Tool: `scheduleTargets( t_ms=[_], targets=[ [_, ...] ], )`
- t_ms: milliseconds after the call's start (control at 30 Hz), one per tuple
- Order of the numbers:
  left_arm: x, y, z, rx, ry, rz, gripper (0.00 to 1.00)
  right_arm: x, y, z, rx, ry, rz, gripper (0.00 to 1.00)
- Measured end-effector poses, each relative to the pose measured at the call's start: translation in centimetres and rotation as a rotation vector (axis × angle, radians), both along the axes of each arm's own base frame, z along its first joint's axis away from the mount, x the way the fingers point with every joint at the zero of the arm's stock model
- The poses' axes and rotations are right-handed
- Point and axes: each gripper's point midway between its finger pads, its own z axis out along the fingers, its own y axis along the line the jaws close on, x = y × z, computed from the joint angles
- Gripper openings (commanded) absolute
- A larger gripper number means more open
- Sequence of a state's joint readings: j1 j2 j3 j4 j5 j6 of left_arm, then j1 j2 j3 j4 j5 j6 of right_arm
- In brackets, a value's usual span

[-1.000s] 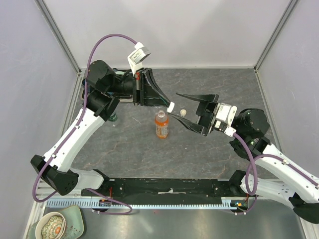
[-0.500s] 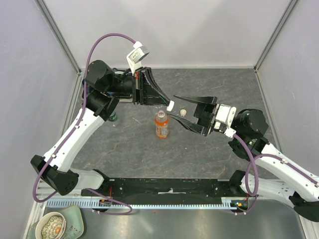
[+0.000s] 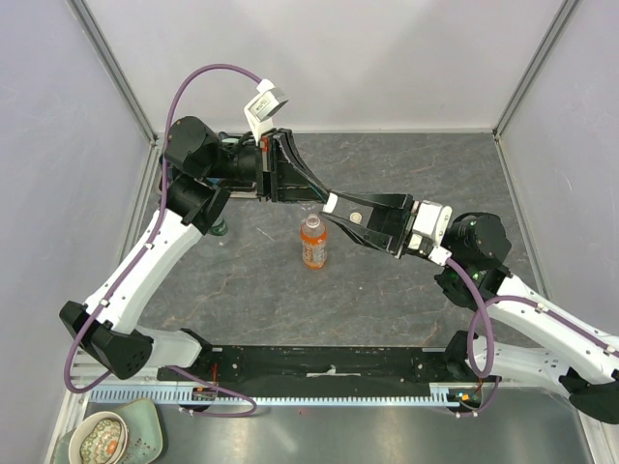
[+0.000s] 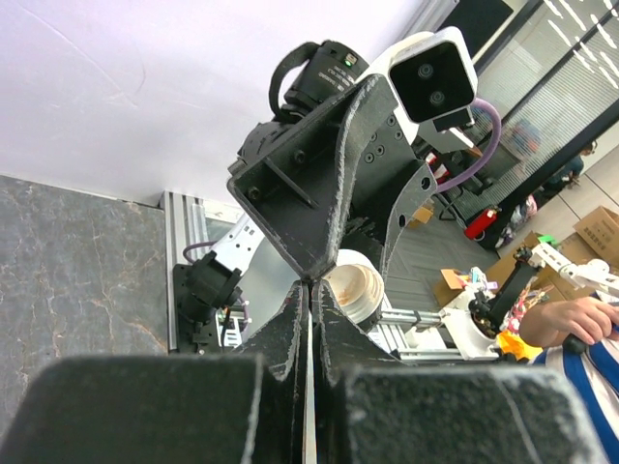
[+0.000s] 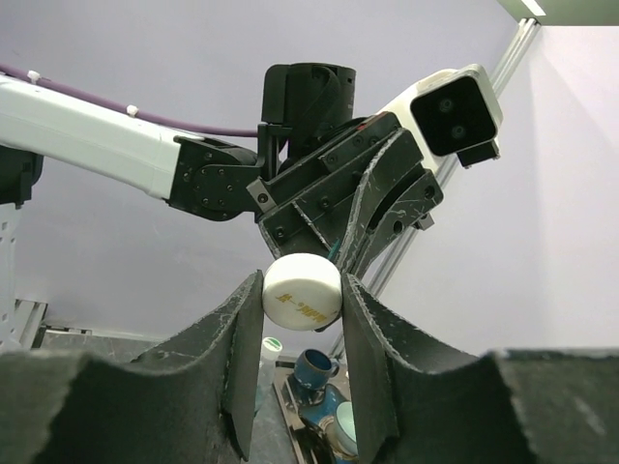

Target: Screw on the bottle caps

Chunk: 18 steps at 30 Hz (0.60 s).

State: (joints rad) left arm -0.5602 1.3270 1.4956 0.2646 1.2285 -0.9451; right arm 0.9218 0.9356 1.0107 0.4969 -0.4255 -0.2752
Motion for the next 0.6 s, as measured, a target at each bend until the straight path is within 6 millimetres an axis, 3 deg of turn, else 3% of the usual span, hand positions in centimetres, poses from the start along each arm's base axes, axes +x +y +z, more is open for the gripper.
scheduleTargets(
  t_ms=[100, 200, 267, 300, 367, 433, 600],
  targets=[
    [0.2, 0.0, 0.0, -0.002, 0.001, 0.007, 0.02, 0.2, 0.0, -0.1, 0.008, 0.008, -0.009, 0.35],
    [0.3, 0.0, 0.1, -0.005, 0.003, 0.016, 0.25, 0.3, -0.1, 0.0, 0.015, 0.015, -0.017, 0.33],
    [0.6, 0.0, 0.1, -0.005, 0.007, 0.029, 0.63, 0.5, -0.1, -0.1, 0.02, 0.024, -0.026, 0.33],
    [0.9, 0.1, 0.0, -0.005, 0.004, 0.04, 0.74, 0.6, -0.2, -0.1, 0.021, 0.028, -0.03, 0.33],
    [1.6, 0.3, 0.0, 0.003, 0.013, 0.072, 0.82, 0.8, -0.3, -0.2, 0.019, 0.04, -0.039, 0.32],
    [2.9, 0.8, -0.2, 0.014, 0.023, 0.122, 0.99, 0.8, -0.6, -0.4, 0.014, 0.055, -0.047, 0.32],
    [6.1, 2.5, -1.9, 0.046, -0.02, 0.278, 0.99, 0.7, -1.5, -0.6, -0.004, 0.09, -0.07, 0.32]
  ],
)
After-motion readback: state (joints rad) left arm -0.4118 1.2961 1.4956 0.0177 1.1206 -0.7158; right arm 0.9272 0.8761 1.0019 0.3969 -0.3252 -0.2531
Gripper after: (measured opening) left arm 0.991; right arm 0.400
